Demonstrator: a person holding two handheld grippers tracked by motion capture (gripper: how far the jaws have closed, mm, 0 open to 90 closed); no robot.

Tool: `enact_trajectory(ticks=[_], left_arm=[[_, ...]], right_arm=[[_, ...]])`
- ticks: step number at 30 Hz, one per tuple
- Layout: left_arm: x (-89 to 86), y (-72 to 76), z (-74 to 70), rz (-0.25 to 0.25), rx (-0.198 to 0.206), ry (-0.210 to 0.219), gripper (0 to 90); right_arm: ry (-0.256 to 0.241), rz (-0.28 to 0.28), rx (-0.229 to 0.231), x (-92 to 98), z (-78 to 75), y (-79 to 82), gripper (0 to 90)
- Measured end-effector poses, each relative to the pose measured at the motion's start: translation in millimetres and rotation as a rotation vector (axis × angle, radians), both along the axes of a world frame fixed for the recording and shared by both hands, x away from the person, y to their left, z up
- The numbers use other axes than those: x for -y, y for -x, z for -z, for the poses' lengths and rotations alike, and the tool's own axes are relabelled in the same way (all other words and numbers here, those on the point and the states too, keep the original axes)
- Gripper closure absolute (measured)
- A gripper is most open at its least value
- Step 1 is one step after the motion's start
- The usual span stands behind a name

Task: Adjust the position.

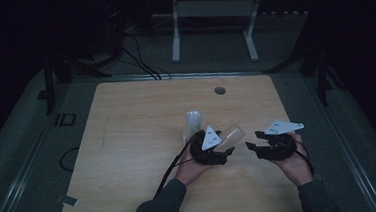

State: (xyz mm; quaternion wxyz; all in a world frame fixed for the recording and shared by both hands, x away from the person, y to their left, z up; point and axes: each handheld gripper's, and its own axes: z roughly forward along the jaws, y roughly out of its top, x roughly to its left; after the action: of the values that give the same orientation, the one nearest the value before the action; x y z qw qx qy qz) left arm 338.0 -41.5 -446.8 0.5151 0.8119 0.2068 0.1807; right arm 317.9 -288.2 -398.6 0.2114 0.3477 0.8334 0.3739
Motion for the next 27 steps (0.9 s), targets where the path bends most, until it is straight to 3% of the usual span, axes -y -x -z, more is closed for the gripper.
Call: enact_trajectory(ticks=[17,27], left_arm=[[-0.2,-0.9,0.4,0.019,-0.004,-0.032,29.3],[-0.8,-1.0,0.9,0.028,-0.010,-0.046,29.4]], right_arm=[[0.109,-0.051,0.000,-6.9,-4.6,-4.2,44.3],[0.148,-0.076,-0.002,-9.7,-6.1,-5.8,44.0]])
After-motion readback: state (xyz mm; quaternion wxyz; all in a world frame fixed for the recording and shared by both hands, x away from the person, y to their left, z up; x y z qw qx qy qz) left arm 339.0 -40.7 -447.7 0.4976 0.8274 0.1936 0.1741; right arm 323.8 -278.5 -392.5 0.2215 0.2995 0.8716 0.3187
